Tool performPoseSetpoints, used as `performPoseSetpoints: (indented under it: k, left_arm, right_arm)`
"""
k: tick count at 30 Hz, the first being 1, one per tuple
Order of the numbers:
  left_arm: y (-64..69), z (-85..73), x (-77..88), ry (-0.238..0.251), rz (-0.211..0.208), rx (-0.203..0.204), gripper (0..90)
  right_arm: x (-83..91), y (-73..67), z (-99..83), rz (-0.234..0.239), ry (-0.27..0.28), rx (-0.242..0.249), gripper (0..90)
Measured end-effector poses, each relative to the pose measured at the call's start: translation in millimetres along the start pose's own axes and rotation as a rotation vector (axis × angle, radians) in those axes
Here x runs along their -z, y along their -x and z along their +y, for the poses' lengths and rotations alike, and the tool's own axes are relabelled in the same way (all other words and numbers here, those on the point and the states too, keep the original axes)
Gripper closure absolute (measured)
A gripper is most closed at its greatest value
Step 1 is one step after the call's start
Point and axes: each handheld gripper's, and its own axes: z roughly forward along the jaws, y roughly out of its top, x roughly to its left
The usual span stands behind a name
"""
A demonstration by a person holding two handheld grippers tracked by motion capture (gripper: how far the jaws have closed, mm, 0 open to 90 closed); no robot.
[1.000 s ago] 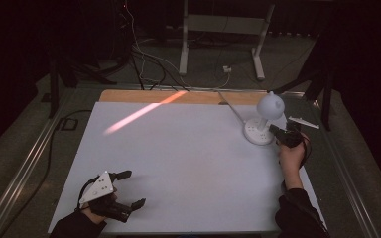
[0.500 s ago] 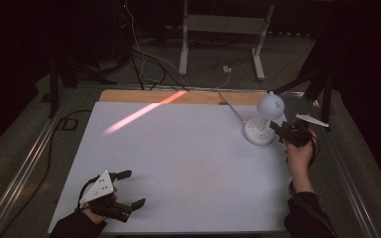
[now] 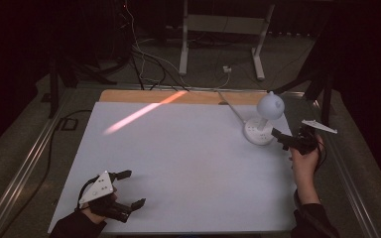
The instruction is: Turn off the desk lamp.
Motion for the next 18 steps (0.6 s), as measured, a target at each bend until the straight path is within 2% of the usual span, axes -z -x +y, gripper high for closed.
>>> performPoseSetpoints:
  k: [6, 12, 18]
  left_arm:
    - [0.0, 0.1, 0.0, 0.001, -0.001, 0.000, 0.6]
    - [0.3, 0.1, 0.0, 0.003, -0.005, 0.000, 0.6]
    - [0.3, 0.3, 0.4, 0.007, -0.006, 0.000, 0.6]
  right_arm:
    - [11.9, -12.6, -8.7, 0.022, -0.011, 0.029, 0.0]
    - [21.7, -26.7, -17.8, 0.013, -0.014, 0.056, 0.0]
    - [31.3, -35.4, -28.6, 0.038, -0.011, 0.050, 0.0]
